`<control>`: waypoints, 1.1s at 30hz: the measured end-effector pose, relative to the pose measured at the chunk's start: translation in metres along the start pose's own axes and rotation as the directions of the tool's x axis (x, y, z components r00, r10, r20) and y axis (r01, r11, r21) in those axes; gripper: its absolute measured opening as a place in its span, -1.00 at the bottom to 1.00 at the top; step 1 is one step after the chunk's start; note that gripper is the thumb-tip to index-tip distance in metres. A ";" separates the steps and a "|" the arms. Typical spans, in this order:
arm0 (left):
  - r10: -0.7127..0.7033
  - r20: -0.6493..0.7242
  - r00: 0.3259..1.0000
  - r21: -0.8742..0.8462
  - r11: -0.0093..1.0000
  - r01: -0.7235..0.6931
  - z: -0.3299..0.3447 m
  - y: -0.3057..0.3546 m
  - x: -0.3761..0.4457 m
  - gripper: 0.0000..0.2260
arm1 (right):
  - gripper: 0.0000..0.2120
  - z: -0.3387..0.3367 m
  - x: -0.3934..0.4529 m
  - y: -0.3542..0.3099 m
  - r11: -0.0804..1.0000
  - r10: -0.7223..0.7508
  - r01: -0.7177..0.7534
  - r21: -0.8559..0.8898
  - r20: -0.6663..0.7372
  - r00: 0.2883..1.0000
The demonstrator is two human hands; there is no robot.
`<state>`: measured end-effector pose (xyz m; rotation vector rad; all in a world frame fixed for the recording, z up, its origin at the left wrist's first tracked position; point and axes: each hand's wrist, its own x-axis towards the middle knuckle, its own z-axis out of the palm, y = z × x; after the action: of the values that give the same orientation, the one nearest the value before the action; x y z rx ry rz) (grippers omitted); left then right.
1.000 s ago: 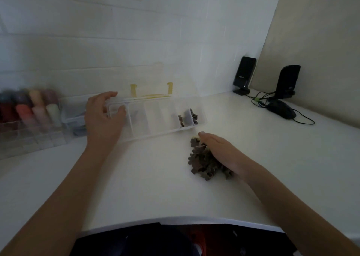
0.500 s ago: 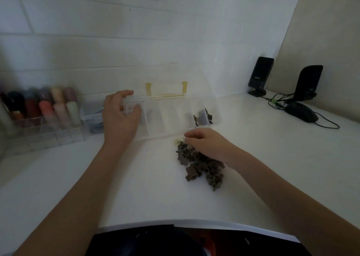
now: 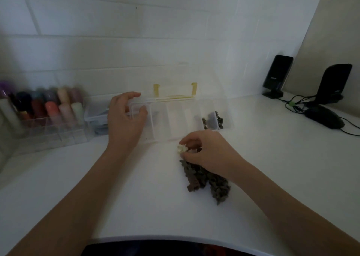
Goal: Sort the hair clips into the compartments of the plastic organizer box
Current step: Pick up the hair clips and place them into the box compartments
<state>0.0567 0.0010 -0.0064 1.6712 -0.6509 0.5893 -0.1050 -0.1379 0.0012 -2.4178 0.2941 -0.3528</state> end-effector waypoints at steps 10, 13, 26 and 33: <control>0.019 -0.006 1.000 -0.001 1.000 -0.019 -0.001 0.002 -0.002 -0.70 | -0.75 0.002 -0.006 0.000 0.978 -0.077 0.089 0.190 -0.068 0.995; 0.026 -0.001 1.000 0.004 1.000 -0.026 -0.001 0.001 -0.002 -0.70 | -0.75 0.001 -0.005 -0.001 0.971 -0.100 0.126 0.205 -0.131 0.986; 0.065 0.013 0.998 0.042 0.997 -0.065 -0.003 -0.005 0.003 -0.67 | -0.82 -0.030 0.001 0.007 0.927 0.106 0.163 0.337 -0.654 0.749; 0.088 0.022 0.996 0.077 0.993 -0.090 -0.006 -0.009 0.004 -0.66 | -0.74 -0.036 0.002 0.020 0.961 -0.108 0.245 0.126 -0.646 0.756</control>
<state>0.0653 0.0083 -0.0086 1.7290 -0.7270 0.6713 -0.1170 -0.1747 0.0155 -2.0516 0.2987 -1.2421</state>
